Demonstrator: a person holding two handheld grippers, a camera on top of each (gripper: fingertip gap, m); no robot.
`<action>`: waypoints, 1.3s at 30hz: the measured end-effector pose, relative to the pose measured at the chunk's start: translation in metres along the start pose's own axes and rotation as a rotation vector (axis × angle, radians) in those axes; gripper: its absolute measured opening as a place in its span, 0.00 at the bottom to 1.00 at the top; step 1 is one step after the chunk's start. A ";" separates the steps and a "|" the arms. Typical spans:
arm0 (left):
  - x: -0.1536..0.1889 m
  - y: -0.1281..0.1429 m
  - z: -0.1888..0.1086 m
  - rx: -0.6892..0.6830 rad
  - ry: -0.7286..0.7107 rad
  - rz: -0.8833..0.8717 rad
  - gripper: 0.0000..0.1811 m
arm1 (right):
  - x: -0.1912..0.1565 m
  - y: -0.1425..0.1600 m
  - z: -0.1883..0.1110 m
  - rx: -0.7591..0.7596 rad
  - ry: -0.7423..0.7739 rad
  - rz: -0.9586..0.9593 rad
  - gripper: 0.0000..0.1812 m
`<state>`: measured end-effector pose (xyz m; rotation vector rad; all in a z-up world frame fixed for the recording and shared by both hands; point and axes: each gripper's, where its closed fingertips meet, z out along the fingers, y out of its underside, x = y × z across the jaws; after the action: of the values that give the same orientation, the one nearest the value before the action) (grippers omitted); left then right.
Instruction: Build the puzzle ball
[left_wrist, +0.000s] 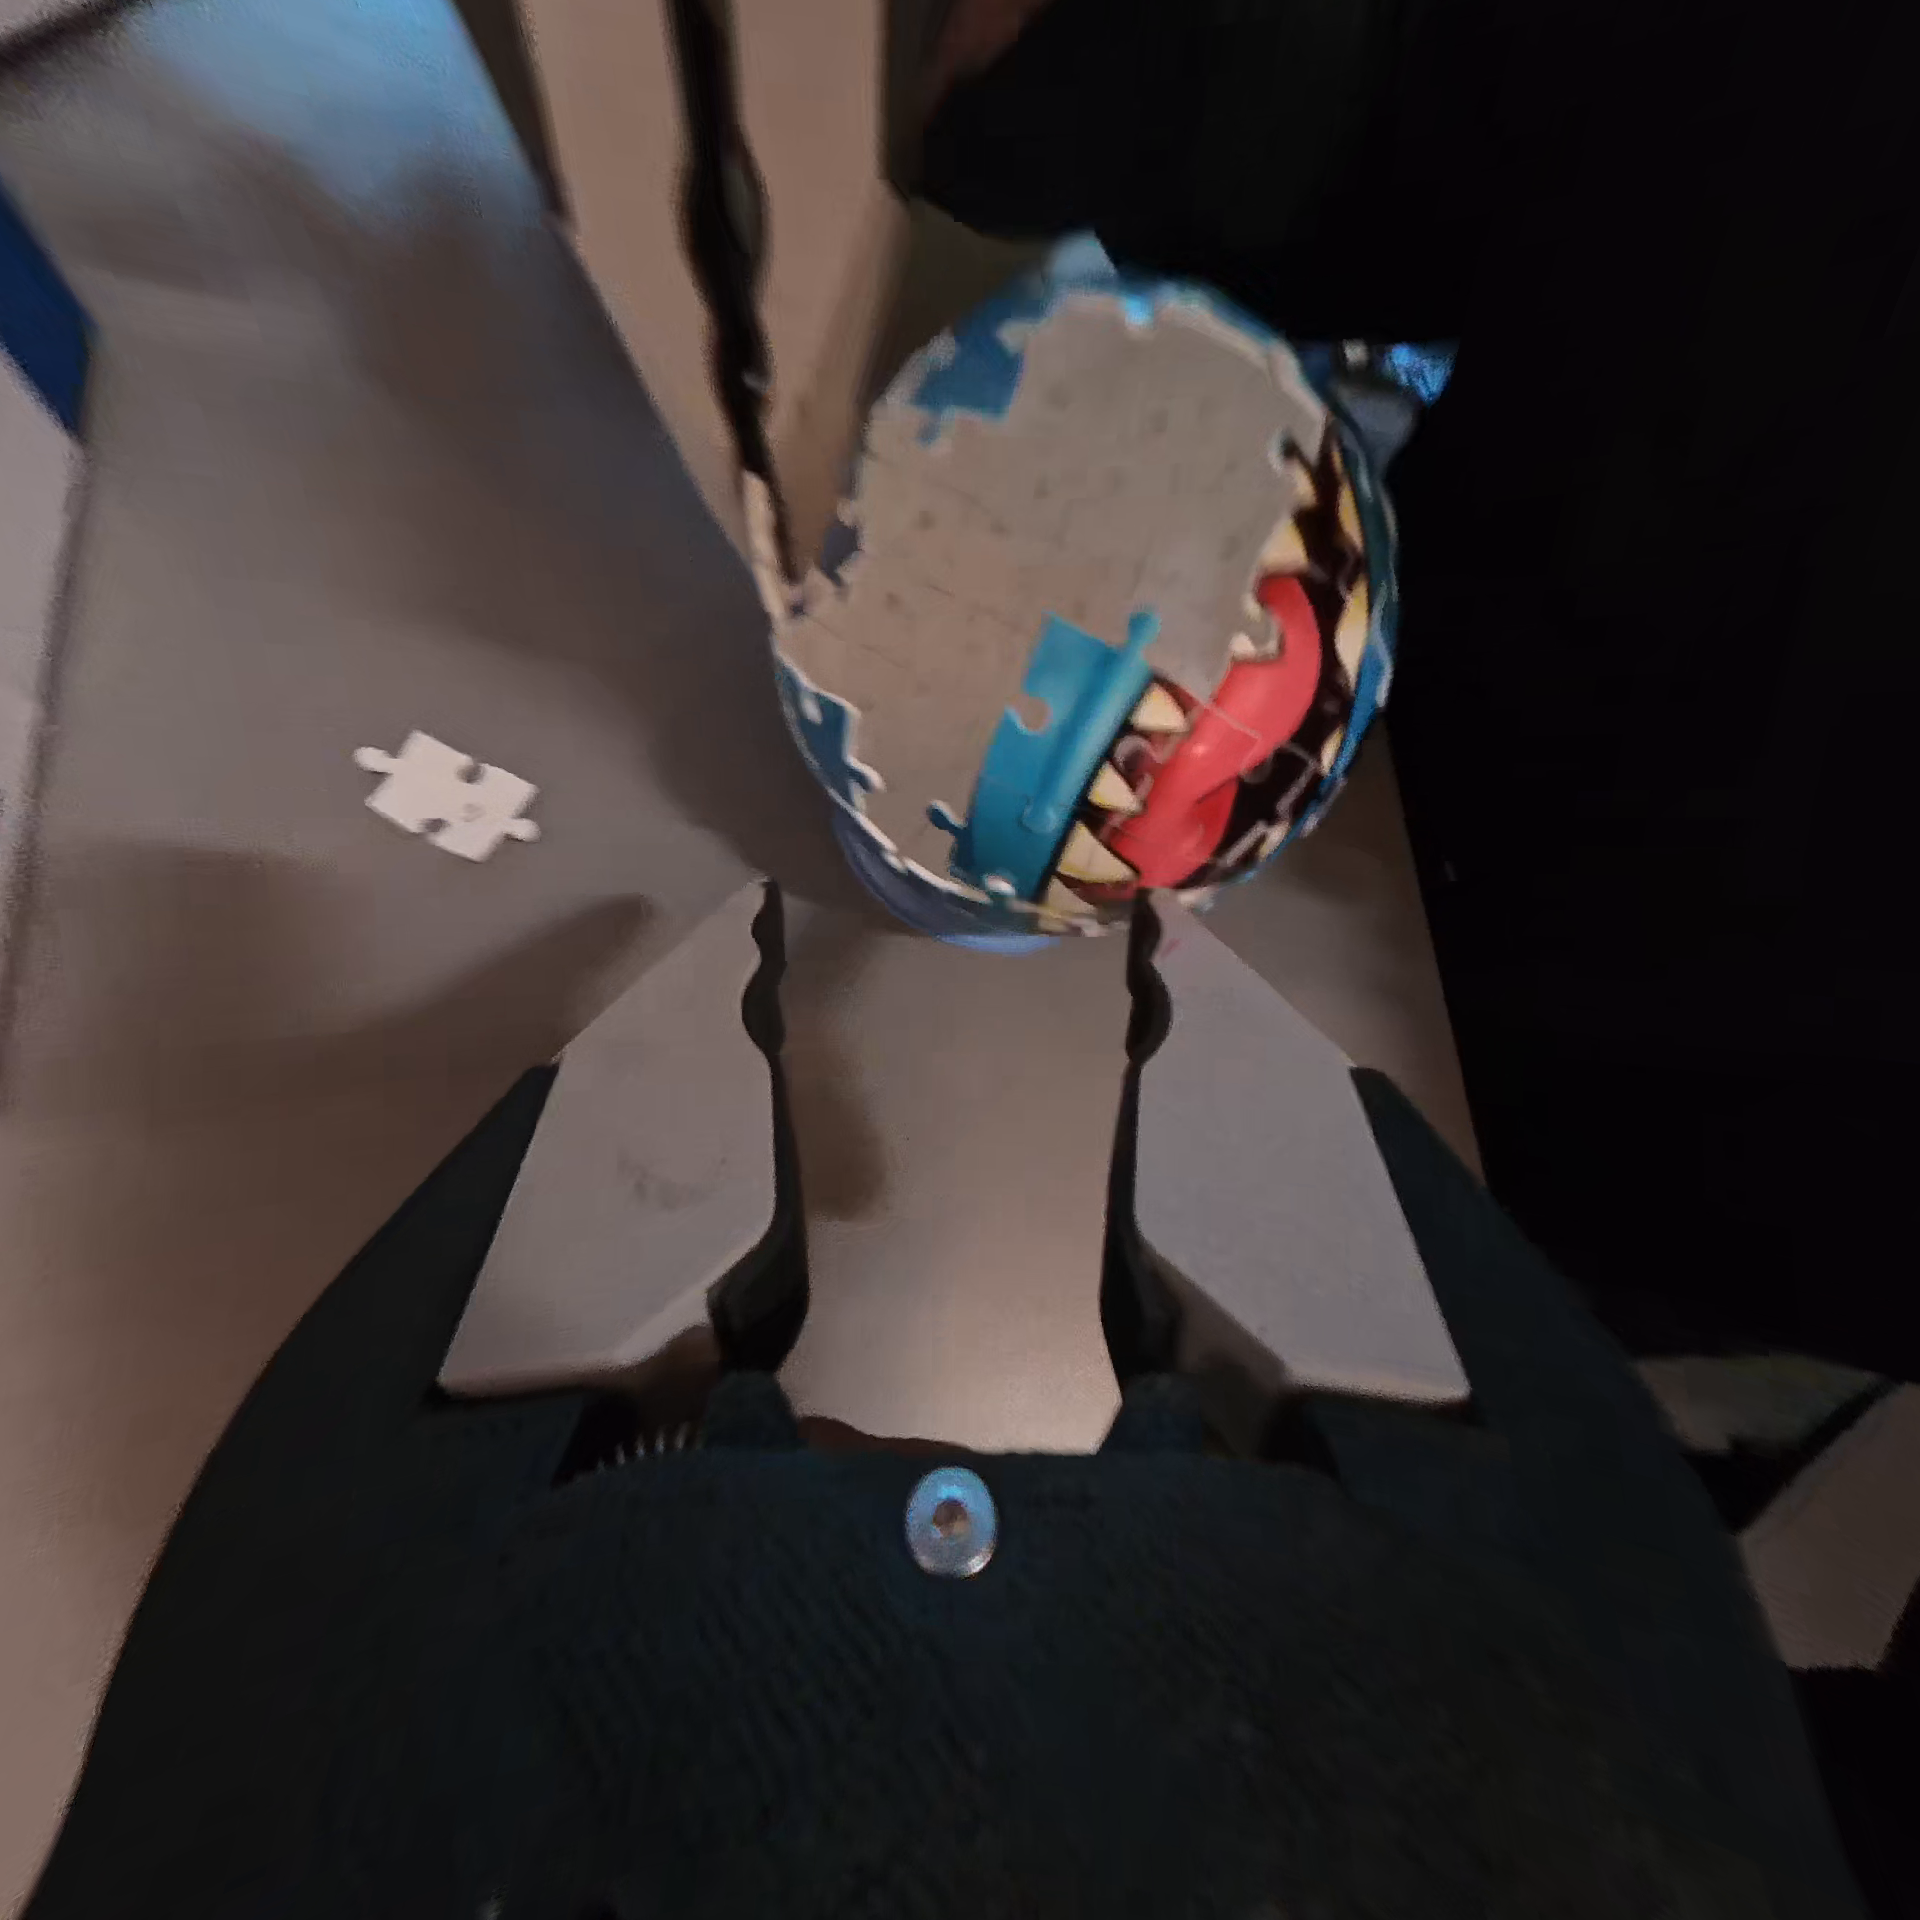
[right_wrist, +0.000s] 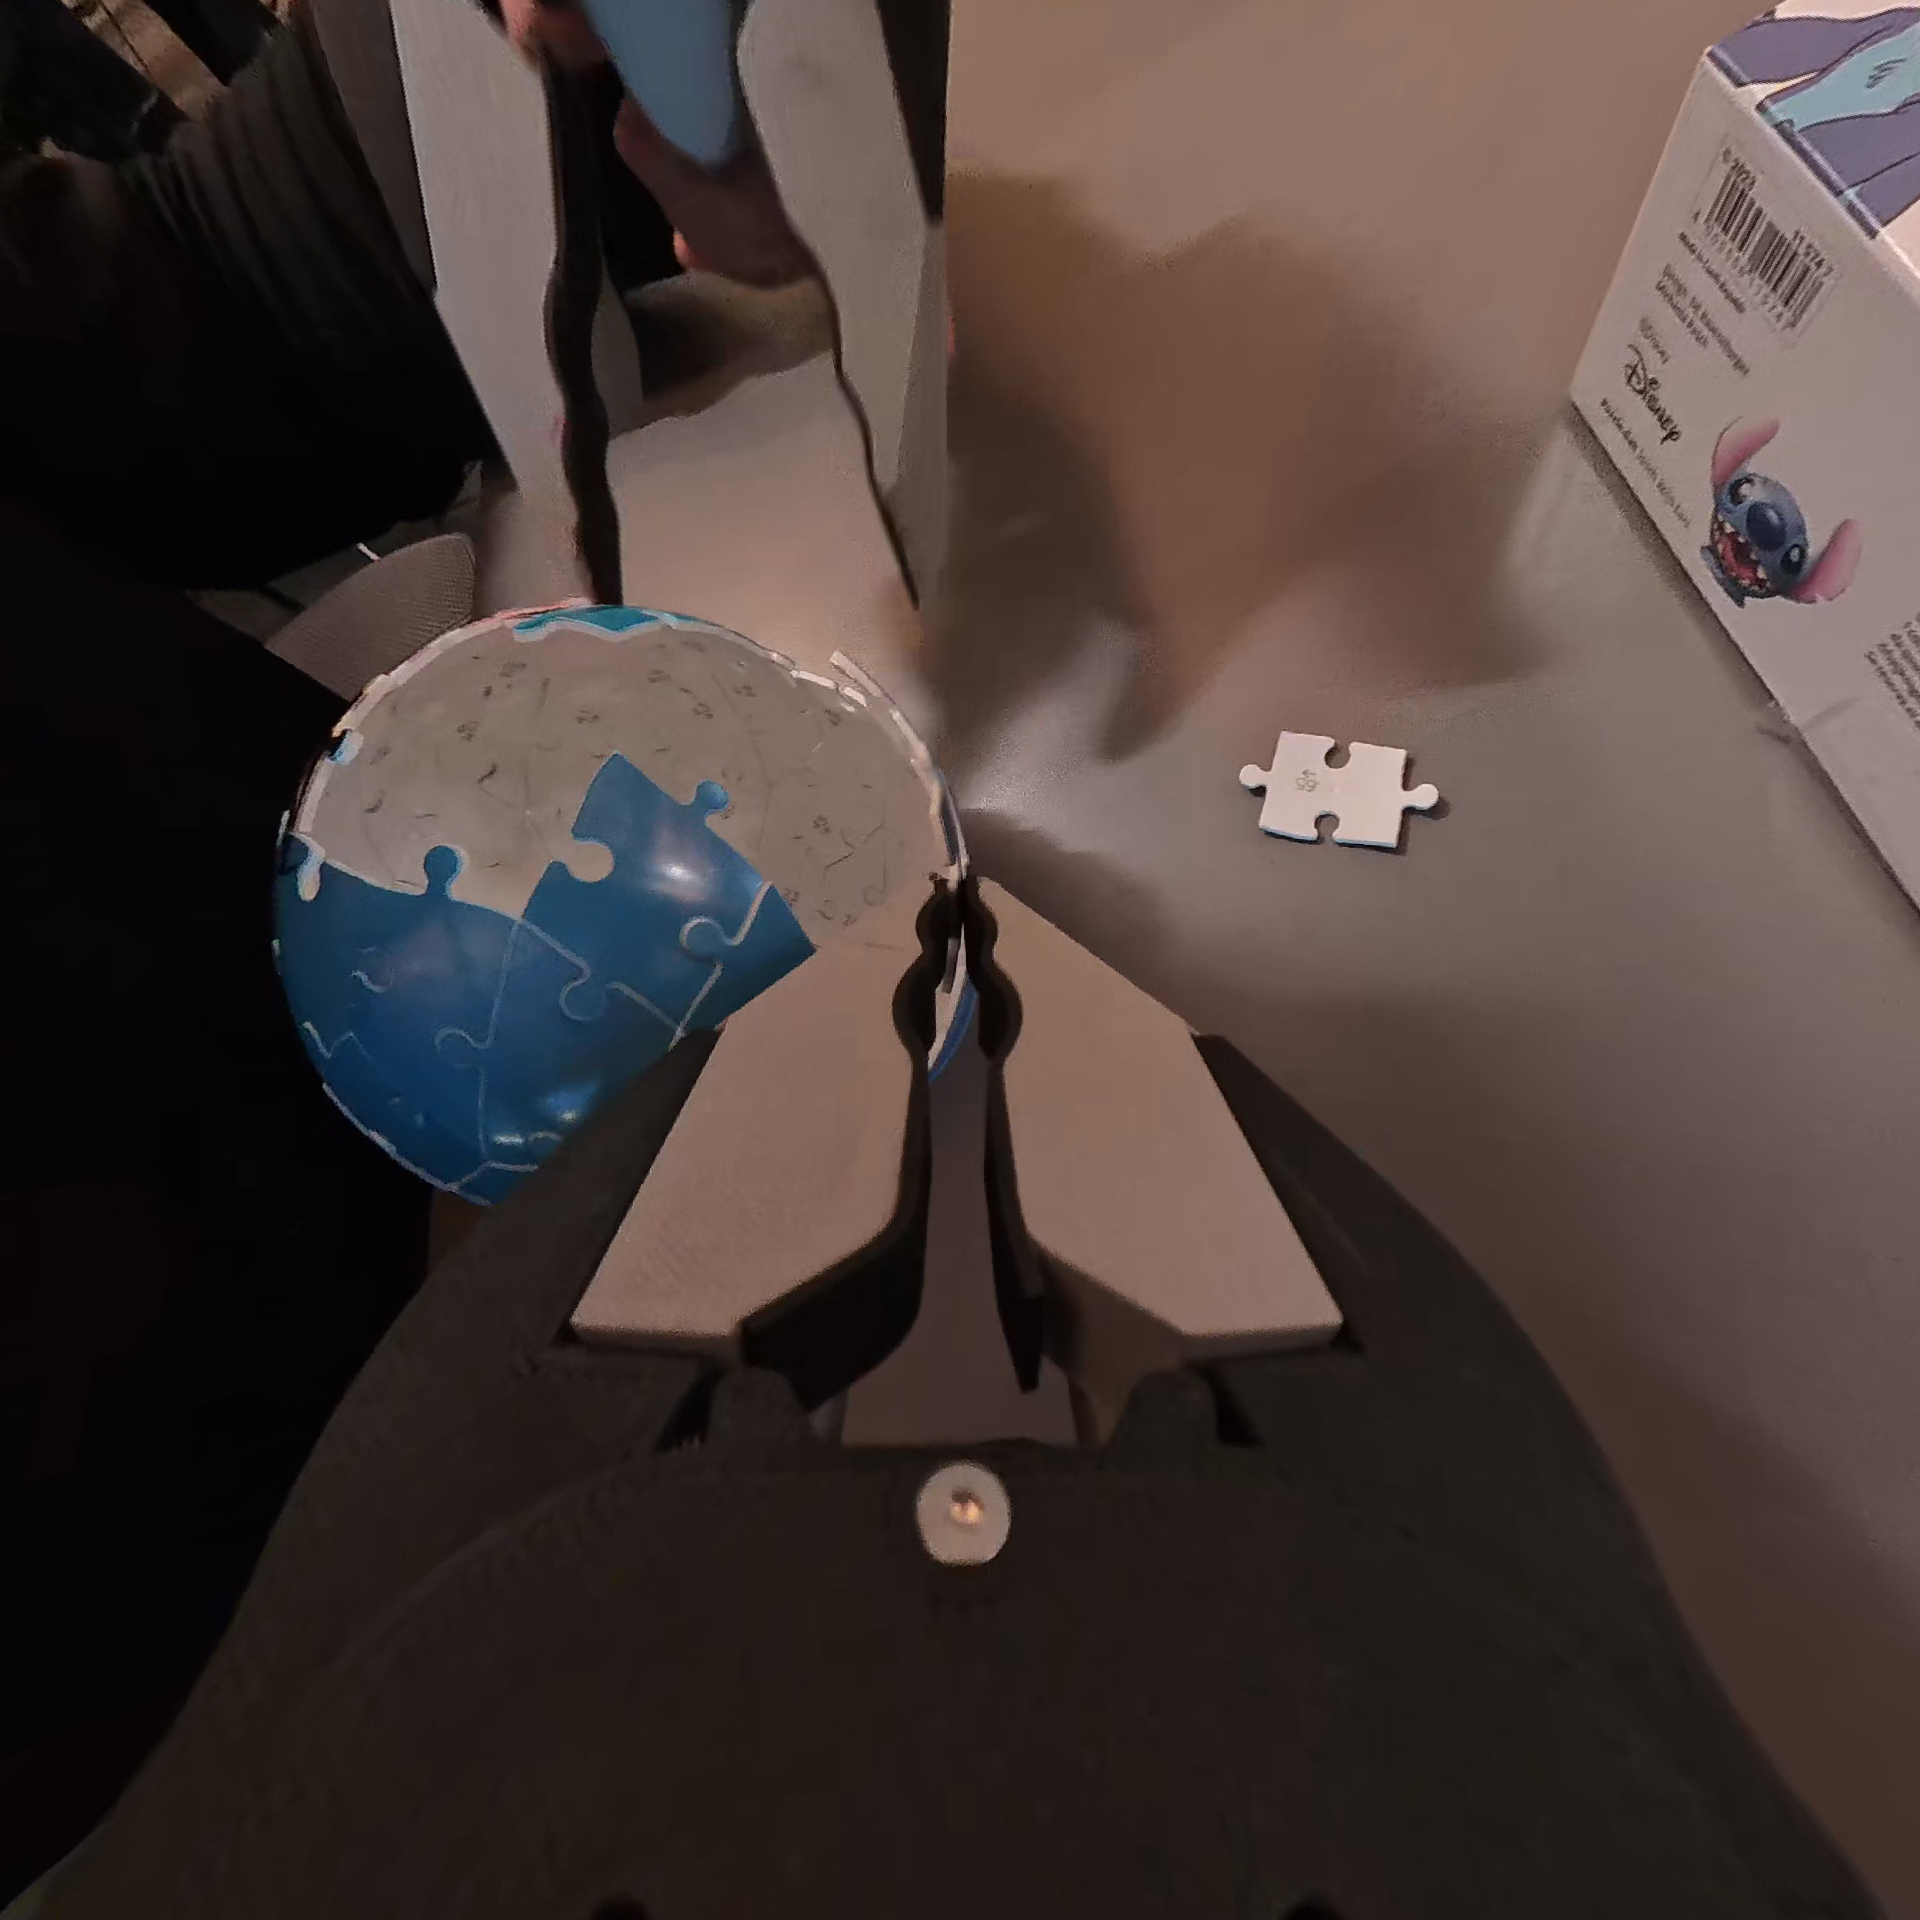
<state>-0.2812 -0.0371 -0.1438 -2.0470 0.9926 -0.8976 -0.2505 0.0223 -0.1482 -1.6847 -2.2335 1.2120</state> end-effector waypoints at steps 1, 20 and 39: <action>-0.007 -0.010 -0.005 0.038 -0.029 -0.023 0.33 | -0.001 0.000 0.001 -0.001 -0.001 -0.002 0.00; -0.040 -0.054 0.039 -0.108 -0.123 -0.068 0.08 | 0.000 0.002 0.002 -0.007 -0.002 -0.001 0.00; -0.038 -0.043 0.047 -0.177 -0.105 -0.011 0.00 | 0.001 0.002 0.004 0.001 -0.047 0.008 0.00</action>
<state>-0.2460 0.0280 -0.1451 -2.2253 1.0356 -0.7213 -0.2510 0.0214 -0.1524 -1.6833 -2.2552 1.2673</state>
